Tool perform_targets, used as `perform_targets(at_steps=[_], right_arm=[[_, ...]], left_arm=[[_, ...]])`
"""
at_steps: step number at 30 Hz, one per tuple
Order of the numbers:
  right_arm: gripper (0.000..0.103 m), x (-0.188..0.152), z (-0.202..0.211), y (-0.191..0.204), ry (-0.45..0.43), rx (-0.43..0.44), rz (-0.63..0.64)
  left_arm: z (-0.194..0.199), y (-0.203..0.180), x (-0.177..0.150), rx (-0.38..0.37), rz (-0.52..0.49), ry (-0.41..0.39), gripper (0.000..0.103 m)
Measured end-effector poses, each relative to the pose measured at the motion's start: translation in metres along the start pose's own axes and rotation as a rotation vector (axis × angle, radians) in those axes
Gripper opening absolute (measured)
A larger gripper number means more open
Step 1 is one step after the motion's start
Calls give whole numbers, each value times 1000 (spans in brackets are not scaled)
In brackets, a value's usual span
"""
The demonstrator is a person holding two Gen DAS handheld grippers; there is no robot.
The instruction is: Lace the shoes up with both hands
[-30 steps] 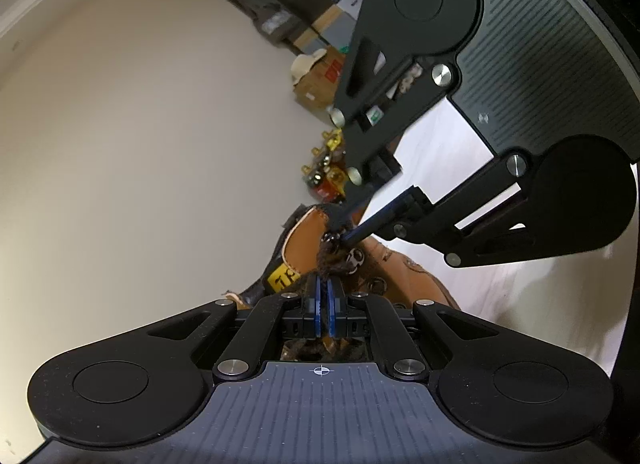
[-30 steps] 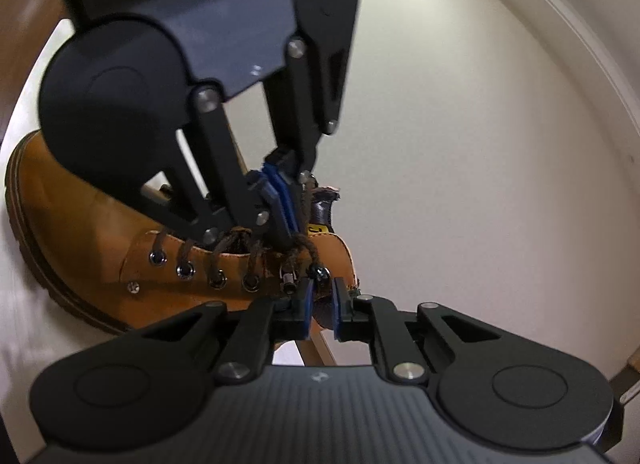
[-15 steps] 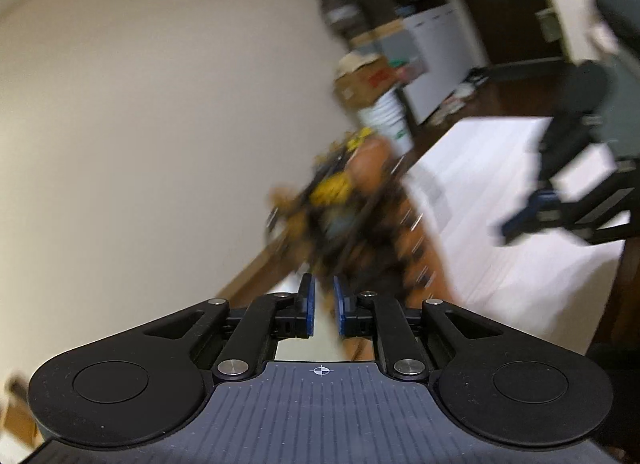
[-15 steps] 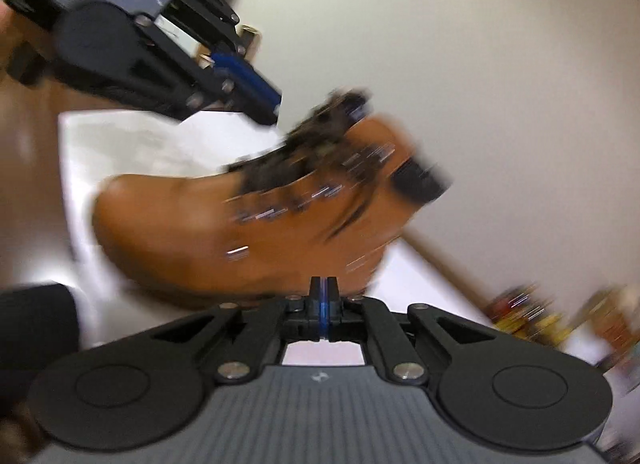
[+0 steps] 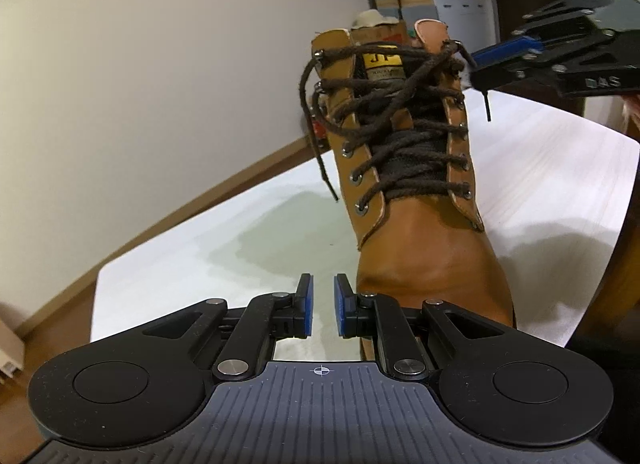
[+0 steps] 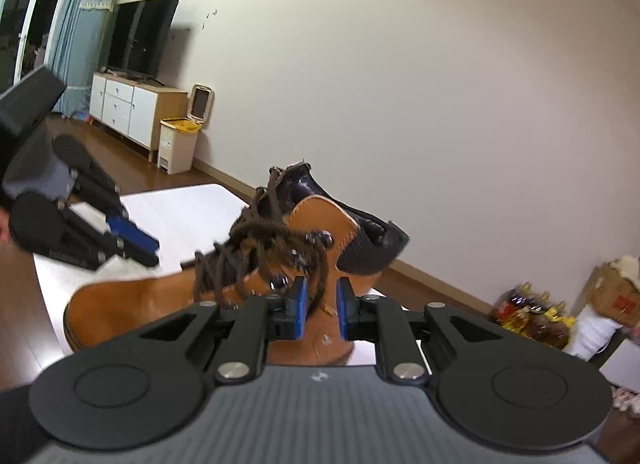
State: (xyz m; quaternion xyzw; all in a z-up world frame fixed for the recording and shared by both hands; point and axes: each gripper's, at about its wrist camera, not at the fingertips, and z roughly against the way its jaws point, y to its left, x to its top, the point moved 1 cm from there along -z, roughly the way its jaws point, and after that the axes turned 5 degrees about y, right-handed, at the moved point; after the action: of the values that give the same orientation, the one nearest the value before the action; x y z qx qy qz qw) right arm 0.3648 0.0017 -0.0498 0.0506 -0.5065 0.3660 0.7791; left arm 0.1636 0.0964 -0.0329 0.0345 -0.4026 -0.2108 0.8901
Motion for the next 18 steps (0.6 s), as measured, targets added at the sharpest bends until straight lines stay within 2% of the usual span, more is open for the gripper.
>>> perform_targets(at_steps=[1, 2, 6, 10, 11, 18], right_arm=[[11, 0, -4, -2, 13, 1, -9], [3, -1, -4, -6, 27, 0, -30], [3, -21, 6, -23, 111, -1, -161], [2, -50, 12, -2, 195, 170, -219], [2, -55, 12, 6, 207, 199, -217], [3, -56, 3, 18, 207, 280, -253]], left_arm=[[-1, 1, 0, 0, -4, -3, 13], [1, 4, -3, 3, -4, -7, 13], [0, 18, -15, 17, -2, -5, 13], [0, 21, -20, 6, -7, 12, 13], [-2, 21, -22, 0, -13, 17, 10], [3, 15, -22, 6, -20, 5, 12]])
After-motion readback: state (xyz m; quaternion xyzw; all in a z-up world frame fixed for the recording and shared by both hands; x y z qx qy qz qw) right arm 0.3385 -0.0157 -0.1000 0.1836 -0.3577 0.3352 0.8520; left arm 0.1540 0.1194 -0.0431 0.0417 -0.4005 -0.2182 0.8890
